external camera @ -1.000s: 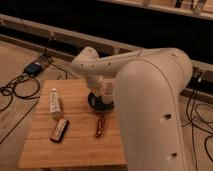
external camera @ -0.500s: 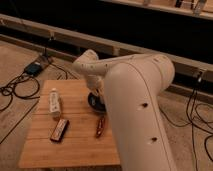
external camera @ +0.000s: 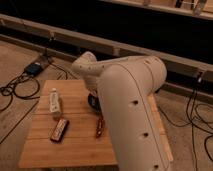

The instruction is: Place the ceramic cup in the ceramic bowl

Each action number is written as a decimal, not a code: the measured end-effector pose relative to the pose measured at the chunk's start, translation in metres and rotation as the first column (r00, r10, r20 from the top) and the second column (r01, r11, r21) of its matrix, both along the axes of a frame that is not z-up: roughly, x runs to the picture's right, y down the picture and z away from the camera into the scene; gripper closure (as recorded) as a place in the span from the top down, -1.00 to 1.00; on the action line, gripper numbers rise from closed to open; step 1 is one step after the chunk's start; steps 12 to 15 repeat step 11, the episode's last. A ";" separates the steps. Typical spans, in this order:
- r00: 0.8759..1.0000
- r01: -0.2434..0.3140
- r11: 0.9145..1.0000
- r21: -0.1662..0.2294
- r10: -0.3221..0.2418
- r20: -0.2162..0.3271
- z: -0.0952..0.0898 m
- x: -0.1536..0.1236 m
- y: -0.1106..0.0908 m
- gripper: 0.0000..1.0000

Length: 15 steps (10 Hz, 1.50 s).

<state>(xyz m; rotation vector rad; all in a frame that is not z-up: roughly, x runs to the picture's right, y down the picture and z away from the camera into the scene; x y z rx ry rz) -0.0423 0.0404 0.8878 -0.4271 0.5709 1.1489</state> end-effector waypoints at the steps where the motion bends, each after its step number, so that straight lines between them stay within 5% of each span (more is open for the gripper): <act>1: 1.000 0.004 1.000 0.000 -0.004 0.001 0.000 -0.001 -0.001 0.58; 5: 1.000 0.003 1.000 -0.004 -0.003 0.013 -0.006 -0.006 -0.004 0.60; 10: 0.999 -0.018 0.999 0.048 0.016 0.047 -0.058 -0.012 -0.040 0.60; 15: 0.999 -0.021 0.999 0.048 0.019 0.046 -0.059 -0.011 -0.040 0.60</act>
